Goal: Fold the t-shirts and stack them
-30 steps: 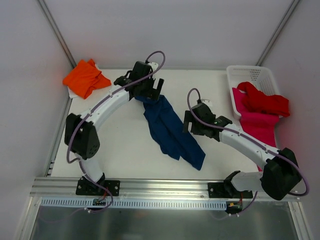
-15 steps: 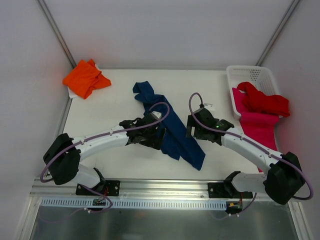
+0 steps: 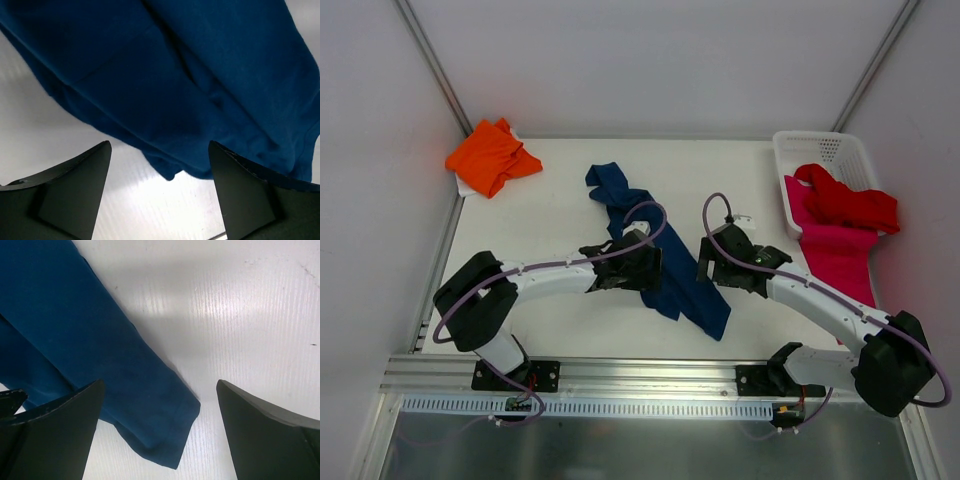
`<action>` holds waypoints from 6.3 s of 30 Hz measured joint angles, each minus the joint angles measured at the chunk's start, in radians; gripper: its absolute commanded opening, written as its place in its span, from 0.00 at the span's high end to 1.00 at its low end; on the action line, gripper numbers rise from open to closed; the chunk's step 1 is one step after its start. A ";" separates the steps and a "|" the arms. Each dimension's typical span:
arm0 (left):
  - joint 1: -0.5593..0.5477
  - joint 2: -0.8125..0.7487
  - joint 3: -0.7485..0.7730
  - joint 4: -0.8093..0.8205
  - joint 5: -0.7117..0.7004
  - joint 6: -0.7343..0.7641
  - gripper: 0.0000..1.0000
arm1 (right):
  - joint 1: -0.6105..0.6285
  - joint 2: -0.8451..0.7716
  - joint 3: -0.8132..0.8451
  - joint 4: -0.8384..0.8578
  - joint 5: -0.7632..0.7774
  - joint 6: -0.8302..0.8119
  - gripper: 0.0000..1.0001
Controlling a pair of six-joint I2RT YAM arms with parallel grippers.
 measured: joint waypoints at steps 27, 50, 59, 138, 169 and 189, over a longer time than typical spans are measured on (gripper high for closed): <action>-0.131 0.012 -0.094 0.160 -0.160 -0.250 0.75 | 0.000 -0.008 -0.039 -0.013 0.023 0.014 0.00; -0.144 -0.117 -0.021 0.041 -0.296 -0.130 1.00 | 0.000 0.017 -0.065 -0.001 0.024 0.015 0.01; -0.144 -0.323 0.132 0.023 -0.384 0.026 1.00 | 0.000 0.022 -0.068 0.006 0.024 0.015 0.01; 0.239 -0.249 0.484 -0.129 -0.203 0.460 1.00 | 0.662 0.122 -0.108 -0.153 0.110 0.503 0.04; 0.239 -0.249 0.481 -0.129 -0.204 0.460 1.00 | 0.662 0.250 -0.020 -0.130 0.126 0.433 0.56; 0.239 -0.277 0.447 -0.134 -0.202 0.460 1.00 | 0.662 0.249 0.010 -0.192 0.137 0.411 1.00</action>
